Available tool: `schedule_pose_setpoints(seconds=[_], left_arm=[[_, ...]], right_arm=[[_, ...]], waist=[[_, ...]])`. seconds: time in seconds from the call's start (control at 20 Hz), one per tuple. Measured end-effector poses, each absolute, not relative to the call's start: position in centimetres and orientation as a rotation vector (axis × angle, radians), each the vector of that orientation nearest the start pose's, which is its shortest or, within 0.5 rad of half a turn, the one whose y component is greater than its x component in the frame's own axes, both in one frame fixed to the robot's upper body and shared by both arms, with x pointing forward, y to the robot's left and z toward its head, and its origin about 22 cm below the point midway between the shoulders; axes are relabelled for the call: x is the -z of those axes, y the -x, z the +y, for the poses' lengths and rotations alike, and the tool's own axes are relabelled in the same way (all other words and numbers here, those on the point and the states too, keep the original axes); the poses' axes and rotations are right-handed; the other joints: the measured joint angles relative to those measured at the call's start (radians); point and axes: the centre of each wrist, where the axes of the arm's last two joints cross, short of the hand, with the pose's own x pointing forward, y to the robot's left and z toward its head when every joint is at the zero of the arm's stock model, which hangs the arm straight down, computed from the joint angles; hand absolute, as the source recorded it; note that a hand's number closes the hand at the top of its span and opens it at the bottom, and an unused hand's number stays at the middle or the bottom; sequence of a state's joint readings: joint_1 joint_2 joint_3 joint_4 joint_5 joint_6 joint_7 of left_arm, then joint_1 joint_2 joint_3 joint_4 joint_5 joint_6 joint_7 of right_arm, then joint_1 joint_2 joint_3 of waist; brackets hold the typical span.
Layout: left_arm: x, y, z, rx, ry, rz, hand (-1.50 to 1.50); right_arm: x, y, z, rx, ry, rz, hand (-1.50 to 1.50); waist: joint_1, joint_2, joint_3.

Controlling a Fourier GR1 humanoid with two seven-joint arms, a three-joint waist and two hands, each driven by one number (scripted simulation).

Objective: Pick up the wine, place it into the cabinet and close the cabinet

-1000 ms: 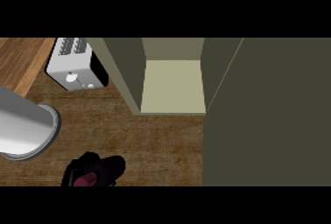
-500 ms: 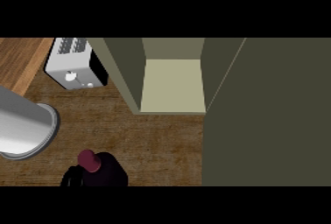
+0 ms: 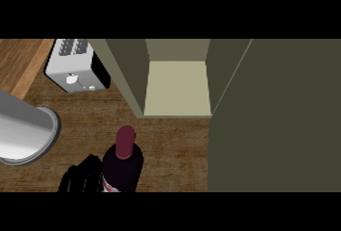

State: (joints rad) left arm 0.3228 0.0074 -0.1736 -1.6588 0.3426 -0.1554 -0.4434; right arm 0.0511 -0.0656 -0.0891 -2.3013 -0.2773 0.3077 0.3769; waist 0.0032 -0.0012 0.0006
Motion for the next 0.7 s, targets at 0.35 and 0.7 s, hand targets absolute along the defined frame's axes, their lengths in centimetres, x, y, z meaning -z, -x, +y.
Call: schedule_pose_setpoints(seconds=[0.35,0.7], left_arm=[[-0.9,-19.0,18.3,-0.286,0.376,-1.82,1.5],[-4.5,-23.2,16.3,-0.266,0.368,-1.826,1.5]], right_arm=[[-15.5,-17.4,-25.4,-0.252,-0.254,-1.89,-1.5],[-15.1,-17.5,-25.3,-0.249,-0.253,-1.892,-1.5]], waist=[[-0.004,0.0,0.0],[-0.007,0.001,0.0]])
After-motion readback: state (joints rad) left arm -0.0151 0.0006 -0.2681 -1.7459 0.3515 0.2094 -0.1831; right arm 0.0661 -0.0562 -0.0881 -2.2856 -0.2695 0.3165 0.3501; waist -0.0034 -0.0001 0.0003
